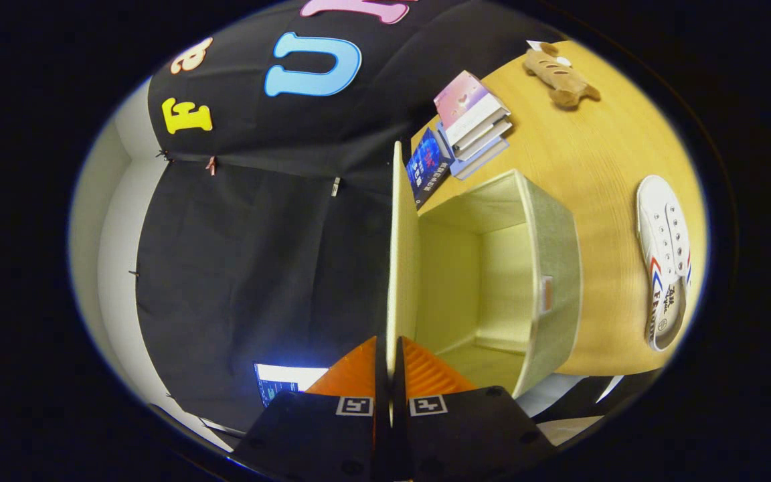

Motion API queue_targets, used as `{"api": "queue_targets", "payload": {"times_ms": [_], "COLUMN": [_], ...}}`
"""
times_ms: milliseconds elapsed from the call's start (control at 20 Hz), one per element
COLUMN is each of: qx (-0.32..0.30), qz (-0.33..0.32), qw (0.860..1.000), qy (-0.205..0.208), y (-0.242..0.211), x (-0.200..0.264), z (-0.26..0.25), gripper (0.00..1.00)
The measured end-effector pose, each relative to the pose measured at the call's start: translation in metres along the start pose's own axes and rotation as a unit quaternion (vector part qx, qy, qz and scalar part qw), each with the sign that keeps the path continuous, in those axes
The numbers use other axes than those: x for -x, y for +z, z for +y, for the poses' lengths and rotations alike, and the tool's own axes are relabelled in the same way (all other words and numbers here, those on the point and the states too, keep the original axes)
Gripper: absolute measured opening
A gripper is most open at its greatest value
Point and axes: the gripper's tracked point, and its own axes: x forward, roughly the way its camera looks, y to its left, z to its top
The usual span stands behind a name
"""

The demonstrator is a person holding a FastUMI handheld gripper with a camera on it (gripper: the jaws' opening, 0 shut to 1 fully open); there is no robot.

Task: Open the storage box then place both shoes into the box .Put the left shoe in first, then the right shoe, with the right side of both shoes facing outward in a uniform manner.

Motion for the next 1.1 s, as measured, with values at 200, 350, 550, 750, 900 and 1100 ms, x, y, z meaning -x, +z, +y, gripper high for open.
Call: {"api": "queue_targets", "payload": {"times_ms": [200, 350, 550, 750, 900, 1100], "qx": [0.011, 0.02, 0.017, 0.029, 0.037, 0.028], "qz": [-0.003, 0.001, 0.008, 0.011, 0.019, 0.022], "qw": [1.0, 1.0, 0.999, 0.999, 0.999, 0.999], "qy": [0.008, 0.018, 0.032, 0.037, 0.03, 0.016], "y": [-0.002, -0.006, -0.01, -0.015, -0.022, -0.026], "x": [-0.02, -0.04, -0.073, -0.107, -0.136, -0.175], "z": [0.037, 0.061, 0.088, 0.105, 0.11, 0.114], "gripper": [0.05, 0.05, 0.05, 0.05, 0.05, 0.05]}}
